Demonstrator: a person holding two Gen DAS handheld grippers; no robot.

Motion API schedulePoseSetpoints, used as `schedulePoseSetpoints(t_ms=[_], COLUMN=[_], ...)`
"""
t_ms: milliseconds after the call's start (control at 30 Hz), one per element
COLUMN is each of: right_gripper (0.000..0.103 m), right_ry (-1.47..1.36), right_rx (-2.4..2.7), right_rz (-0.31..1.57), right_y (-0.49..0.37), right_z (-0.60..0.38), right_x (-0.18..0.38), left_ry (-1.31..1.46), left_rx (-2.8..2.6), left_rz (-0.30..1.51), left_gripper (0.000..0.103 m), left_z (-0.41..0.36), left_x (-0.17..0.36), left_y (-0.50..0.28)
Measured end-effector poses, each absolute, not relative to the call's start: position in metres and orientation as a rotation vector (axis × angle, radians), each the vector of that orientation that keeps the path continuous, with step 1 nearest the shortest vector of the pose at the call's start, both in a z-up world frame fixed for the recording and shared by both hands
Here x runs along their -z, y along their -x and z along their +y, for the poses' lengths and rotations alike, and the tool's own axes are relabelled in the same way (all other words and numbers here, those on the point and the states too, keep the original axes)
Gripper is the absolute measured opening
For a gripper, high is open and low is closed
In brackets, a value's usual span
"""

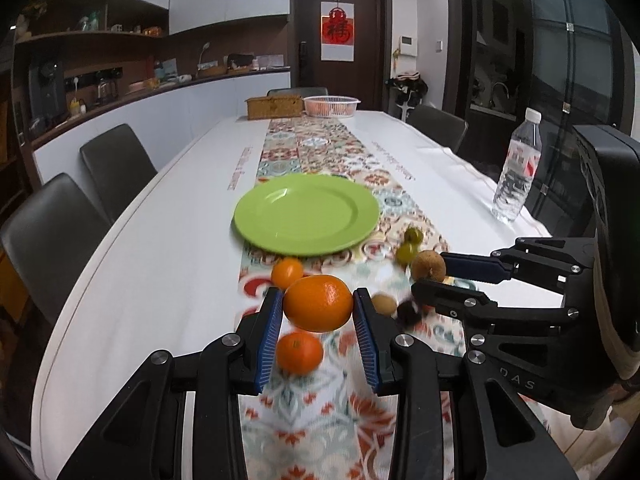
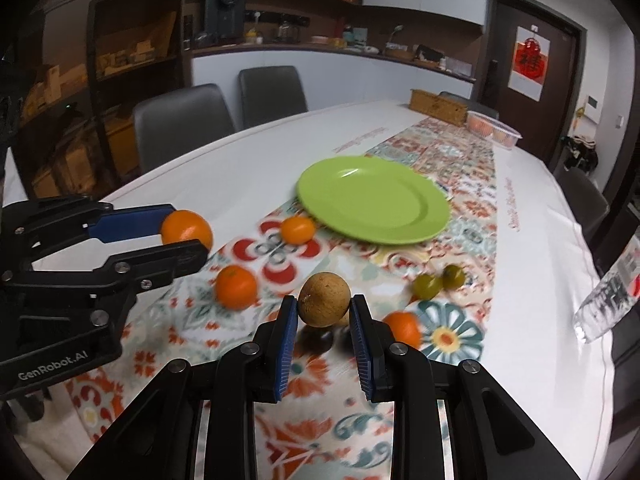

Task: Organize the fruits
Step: 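Carry the orange with the left tool while the right tool carries the kiwi over the green plate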

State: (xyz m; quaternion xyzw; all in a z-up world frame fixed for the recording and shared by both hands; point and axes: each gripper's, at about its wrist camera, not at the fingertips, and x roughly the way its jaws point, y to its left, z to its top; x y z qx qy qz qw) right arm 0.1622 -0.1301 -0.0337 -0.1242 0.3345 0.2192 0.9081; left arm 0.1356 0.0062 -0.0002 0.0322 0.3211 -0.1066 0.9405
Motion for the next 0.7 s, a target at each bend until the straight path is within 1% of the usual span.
schedulePoseSetpoints(t_ms=[400,700], right_gripper=[0.028,0.028], right_ry=[0.237,0.216], right_rx=[-0.437,-0.436], right_rz=[0.715,0.792], right_y=[-0.233,-0.291], right_z=[-0.137,-0.137], right_x=[0.025,0.037], left_ry=[-0.133,-0.102], left_rx=[0.226,0.261], left_rz=[0.678,0.78], left_gripper=[0.035,0.035], left_z=[-0.006,-0.001], left_x=[-0.012,0.009], left_y=[-0.211,-0.276])
